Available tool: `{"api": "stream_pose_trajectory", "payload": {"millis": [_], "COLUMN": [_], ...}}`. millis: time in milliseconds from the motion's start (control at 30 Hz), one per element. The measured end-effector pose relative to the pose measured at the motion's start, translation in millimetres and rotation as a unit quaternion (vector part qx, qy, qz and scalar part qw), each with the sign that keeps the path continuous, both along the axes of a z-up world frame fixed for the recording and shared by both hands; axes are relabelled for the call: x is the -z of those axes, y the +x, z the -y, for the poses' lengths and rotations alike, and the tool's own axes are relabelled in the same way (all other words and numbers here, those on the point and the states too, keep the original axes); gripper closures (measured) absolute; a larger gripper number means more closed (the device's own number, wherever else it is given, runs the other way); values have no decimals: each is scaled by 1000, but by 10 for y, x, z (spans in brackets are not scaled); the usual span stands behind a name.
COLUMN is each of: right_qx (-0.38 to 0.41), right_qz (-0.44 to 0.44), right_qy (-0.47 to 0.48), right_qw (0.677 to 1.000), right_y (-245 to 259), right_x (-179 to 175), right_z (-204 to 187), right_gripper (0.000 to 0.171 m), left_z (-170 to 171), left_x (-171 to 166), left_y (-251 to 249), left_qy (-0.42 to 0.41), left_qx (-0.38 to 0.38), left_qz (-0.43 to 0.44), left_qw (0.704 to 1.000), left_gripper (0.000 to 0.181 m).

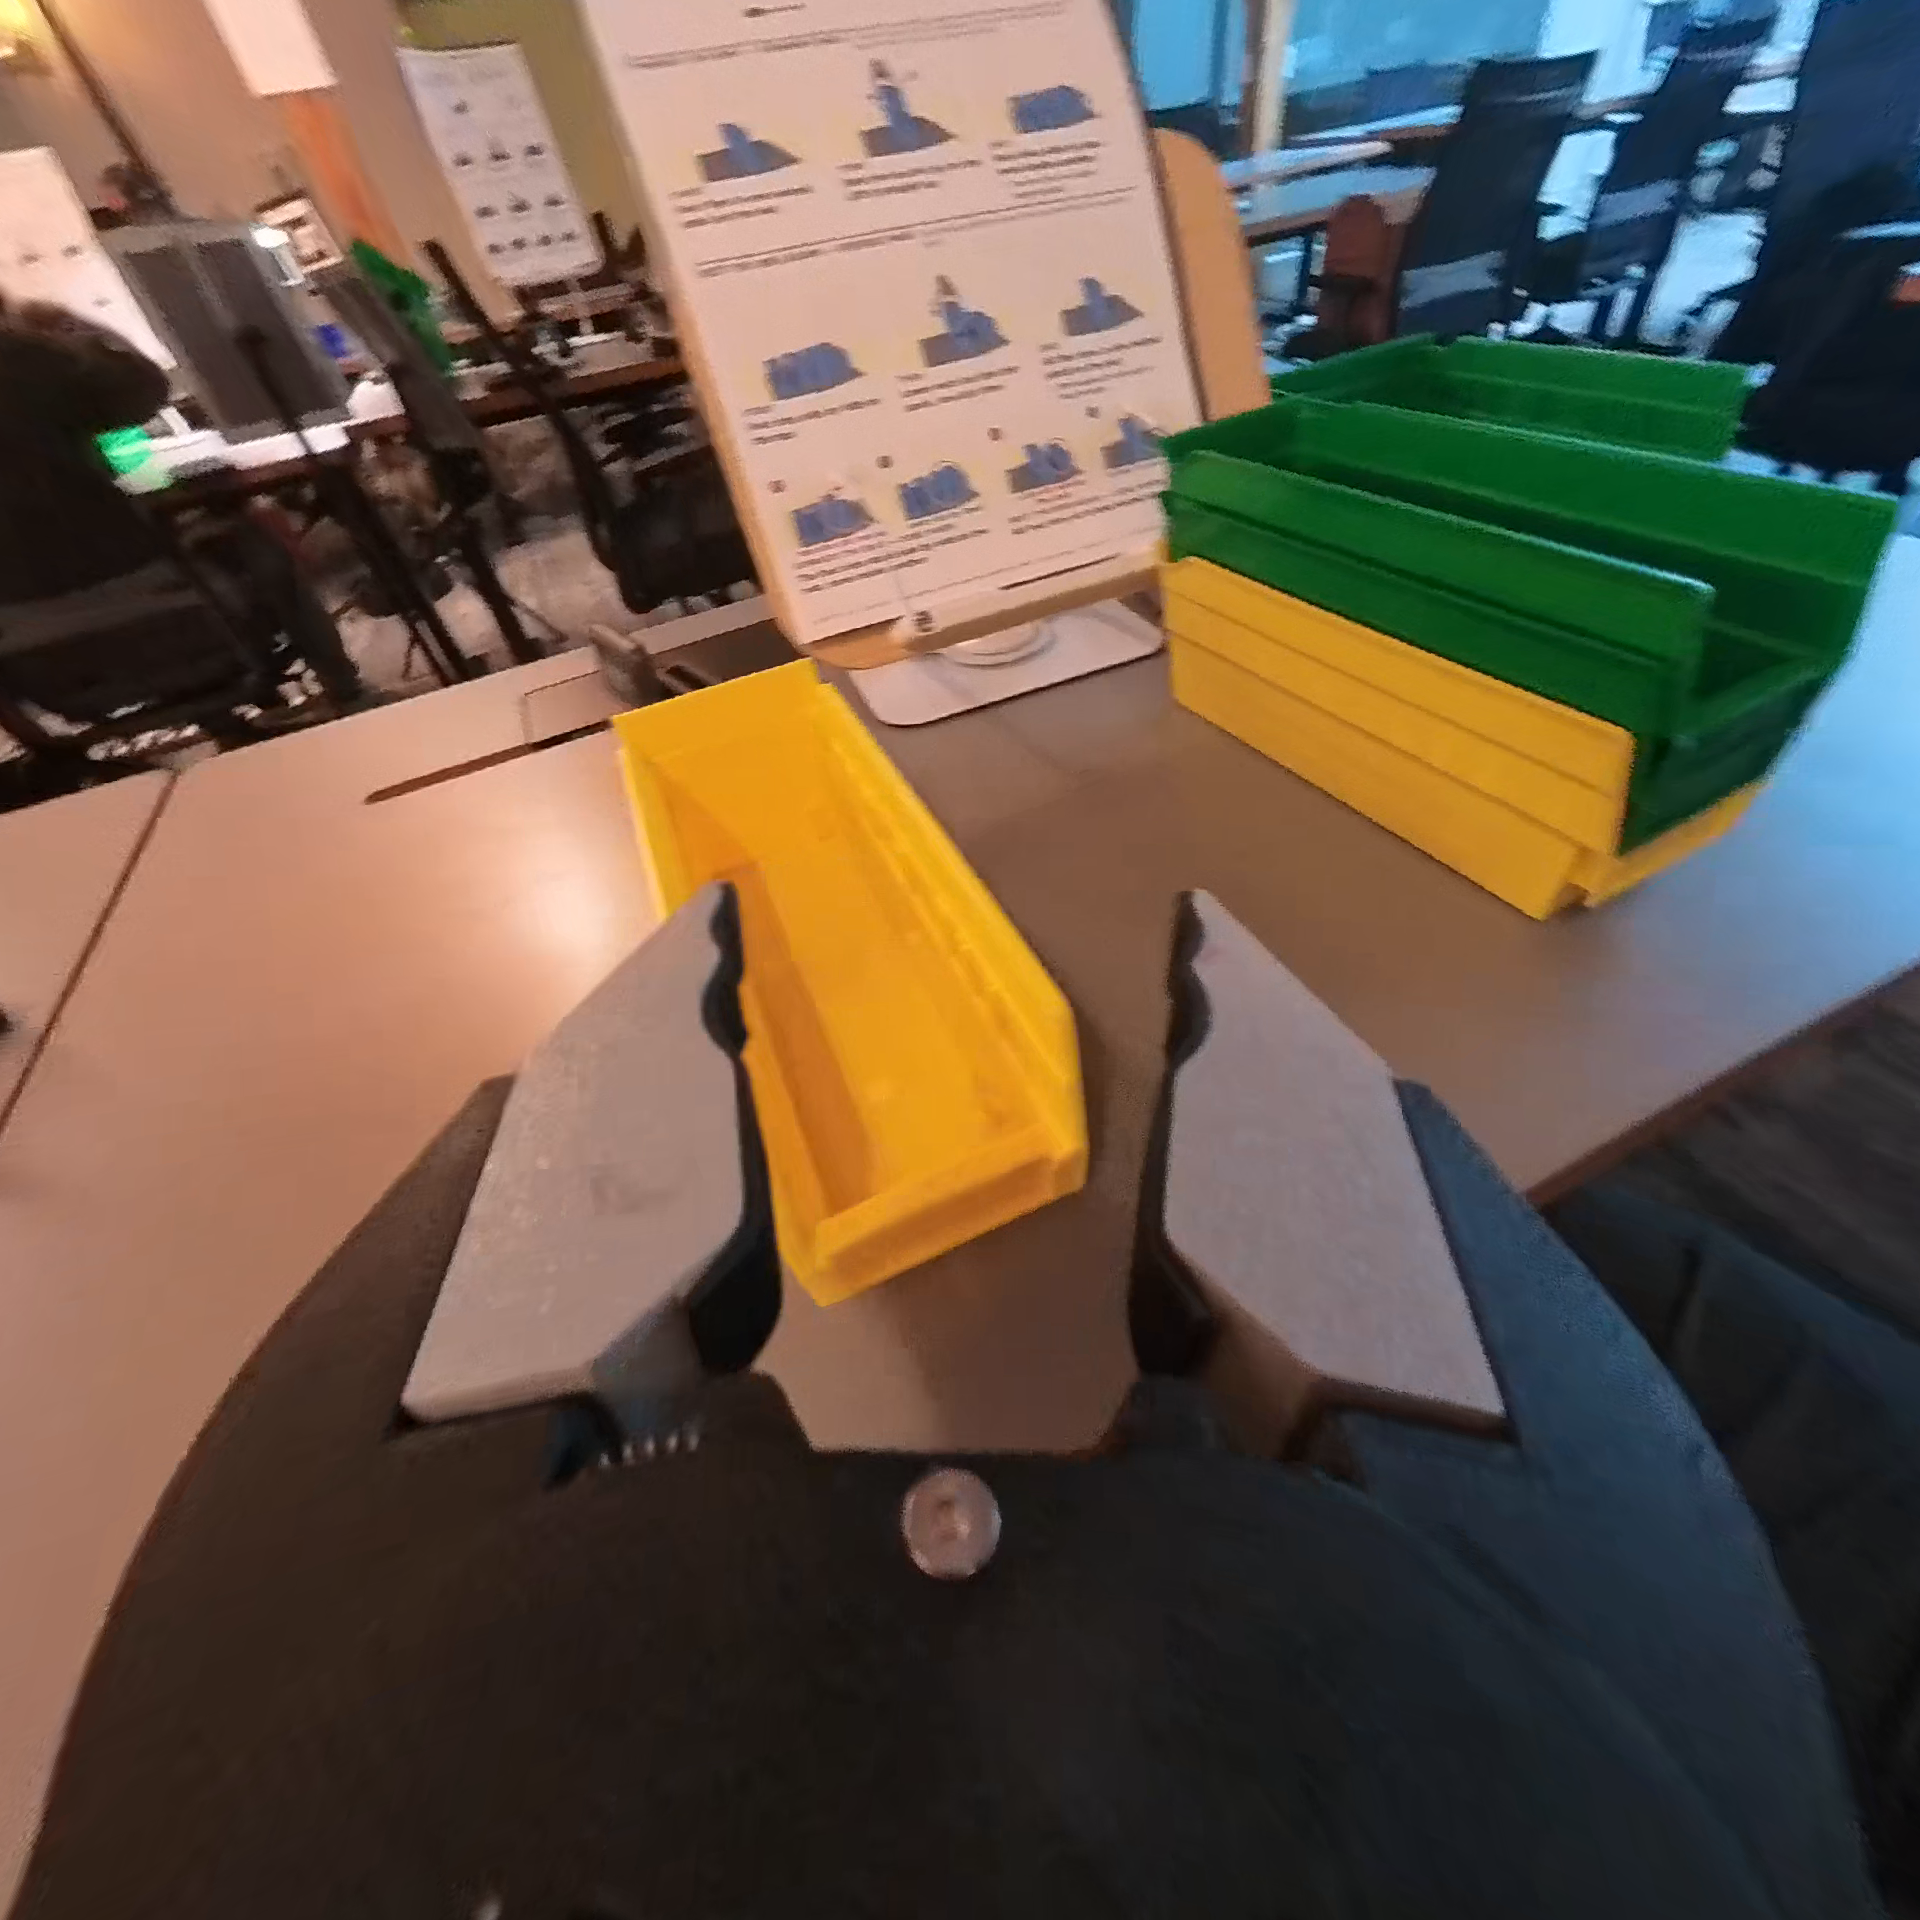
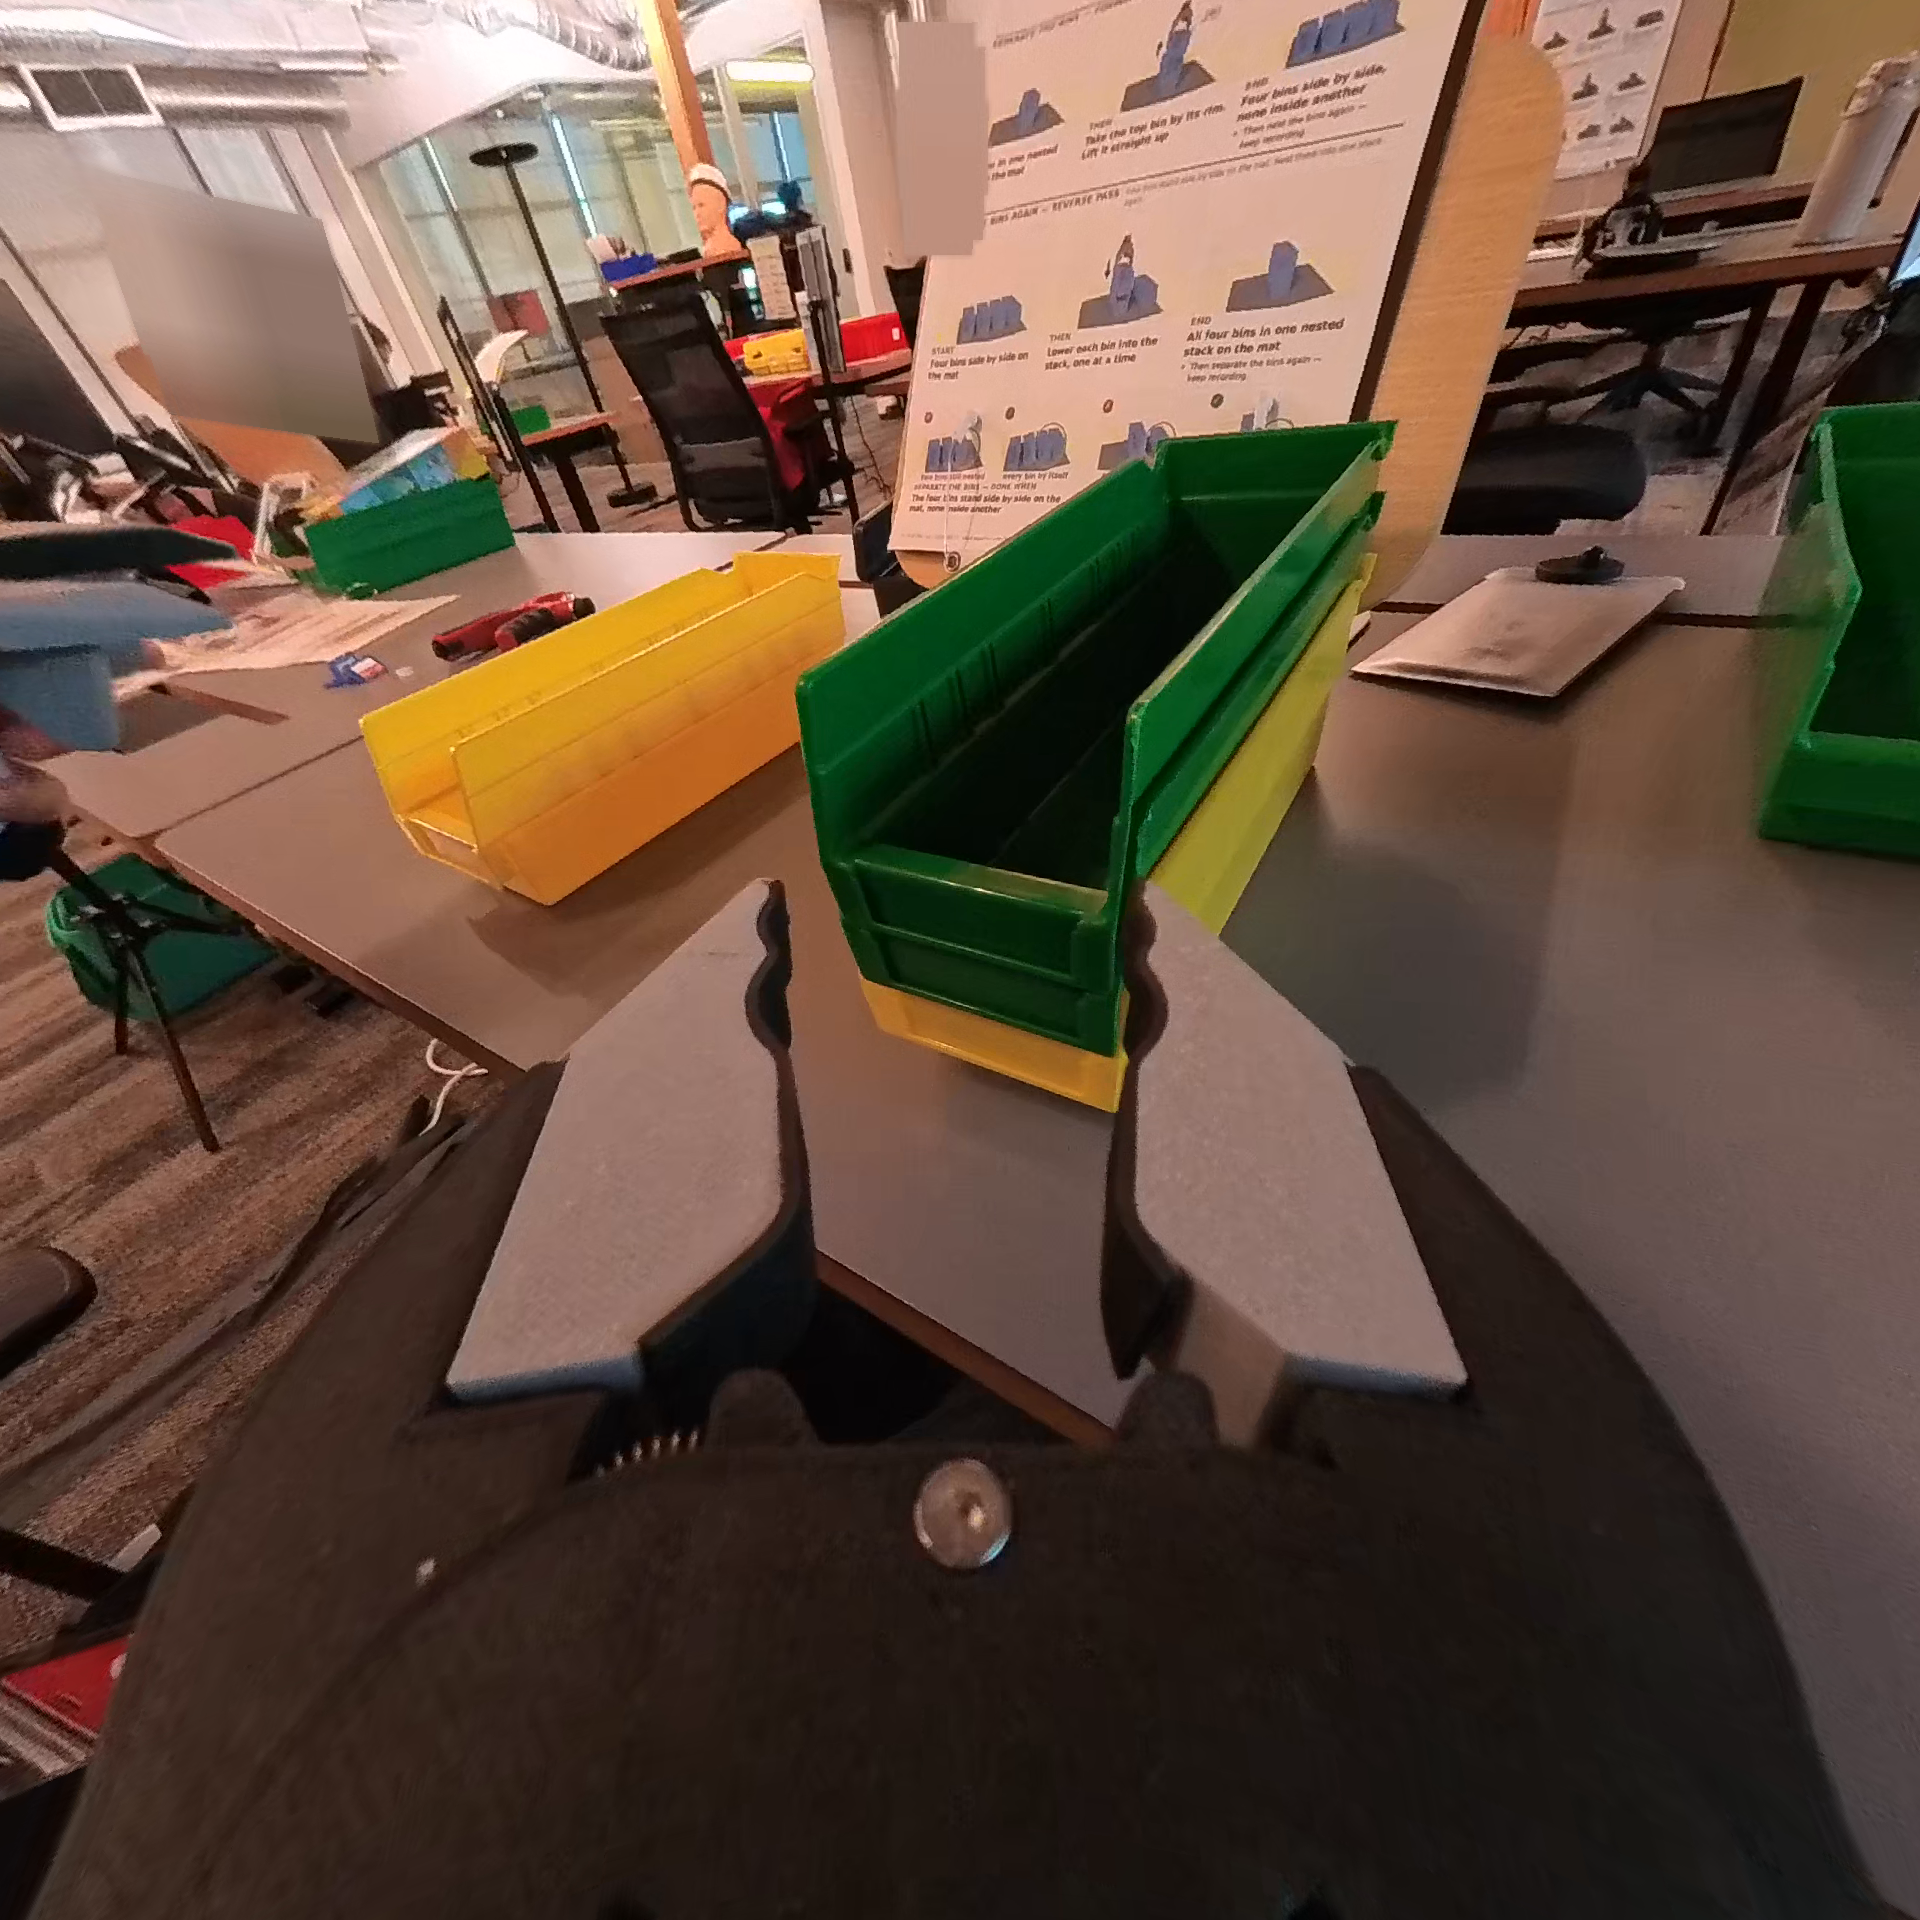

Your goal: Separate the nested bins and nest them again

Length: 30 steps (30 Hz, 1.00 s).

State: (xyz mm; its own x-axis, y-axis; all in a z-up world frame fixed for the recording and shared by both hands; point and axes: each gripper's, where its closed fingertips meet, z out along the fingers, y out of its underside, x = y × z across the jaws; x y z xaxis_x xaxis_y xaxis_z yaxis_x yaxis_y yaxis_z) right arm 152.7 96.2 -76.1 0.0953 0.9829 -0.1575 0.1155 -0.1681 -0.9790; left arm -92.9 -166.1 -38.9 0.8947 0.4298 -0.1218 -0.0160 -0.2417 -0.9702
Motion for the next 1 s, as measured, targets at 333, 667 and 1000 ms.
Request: {"api": "stream_pose_trajectory", "payload": {"millis": [333, 667, 1000], "right_qx": [6, 39, -14], "right_qz": [19, 104, 2], "right_qy": [3, 56, 2], "right_qw": [1000, 992, 1000], "right_y": [-25, -18, -4], "right_x": [31, -444, -816], "right_z": [-83, -582, -583], "right_gripper": [108, 103, 99], "left_z": [35, -352, -886], "left_x": [258, 298, 758], "left_y": [-367, -483, -1096], "left_qy": [24, -29, -220], "left_qx": [-34, -20, -75], "left_qz": [92, 133, 245], "left_qw": [995, 991, 941], "left_gripper": [62, 71, 67]}}
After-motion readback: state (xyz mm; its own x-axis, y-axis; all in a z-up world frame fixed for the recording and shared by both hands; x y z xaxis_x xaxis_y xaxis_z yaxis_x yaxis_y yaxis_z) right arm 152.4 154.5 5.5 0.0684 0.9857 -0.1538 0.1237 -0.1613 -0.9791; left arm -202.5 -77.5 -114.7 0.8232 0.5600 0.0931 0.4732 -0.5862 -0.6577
